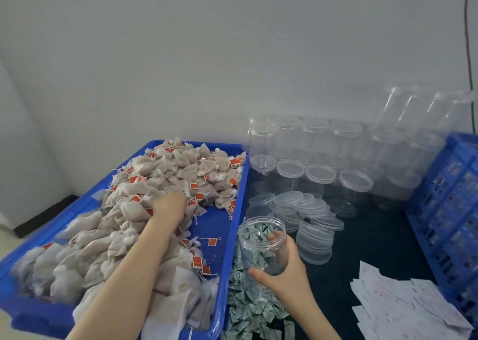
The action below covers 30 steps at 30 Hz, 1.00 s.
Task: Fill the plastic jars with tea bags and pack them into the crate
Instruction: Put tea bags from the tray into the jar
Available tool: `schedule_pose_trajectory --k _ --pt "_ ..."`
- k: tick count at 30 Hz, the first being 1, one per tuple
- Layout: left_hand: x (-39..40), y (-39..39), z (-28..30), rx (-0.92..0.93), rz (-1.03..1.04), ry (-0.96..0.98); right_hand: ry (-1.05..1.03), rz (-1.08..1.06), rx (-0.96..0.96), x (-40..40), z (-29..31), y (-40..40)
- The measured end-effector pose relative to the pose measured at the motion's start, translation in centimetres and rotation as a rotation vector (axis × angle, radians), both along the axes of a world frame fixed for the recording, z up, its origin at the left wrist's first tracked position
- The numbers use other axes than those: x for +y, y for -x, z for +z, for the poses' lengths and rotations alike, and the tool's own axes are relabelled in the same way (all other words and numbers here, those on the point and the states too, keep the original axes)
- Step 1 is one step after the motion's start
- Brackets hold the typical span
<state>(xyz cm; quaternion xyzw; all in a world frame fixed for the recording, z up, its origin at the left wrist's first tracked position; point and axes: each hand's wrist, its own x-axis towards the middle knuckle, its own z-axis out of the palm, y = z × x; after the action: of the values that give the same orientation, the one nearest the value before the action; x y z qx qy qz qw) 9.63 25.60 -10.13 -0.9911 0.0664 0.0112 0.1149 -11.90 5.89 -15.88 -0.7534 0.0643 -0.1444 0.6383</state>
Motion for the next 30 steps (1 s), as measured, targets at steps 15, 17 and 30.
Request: schedule_pose_trajectory --k 15,17,30 --pt "0.0 -0.9 1.1 -0.161 0.119 -0.187 0.011 0.014 0.034 0.4 0.1 0.1" --pt "0.0 -0.9 1.4 -0.160 0.131 -0.183 0.017 0.022 0.018 0.2 0.1 0.2" --pt "1.8 -0.7 3.7 -0.265 0.117 -0.127 0.002 0.028 0.027 0.3 0.3 0.1"
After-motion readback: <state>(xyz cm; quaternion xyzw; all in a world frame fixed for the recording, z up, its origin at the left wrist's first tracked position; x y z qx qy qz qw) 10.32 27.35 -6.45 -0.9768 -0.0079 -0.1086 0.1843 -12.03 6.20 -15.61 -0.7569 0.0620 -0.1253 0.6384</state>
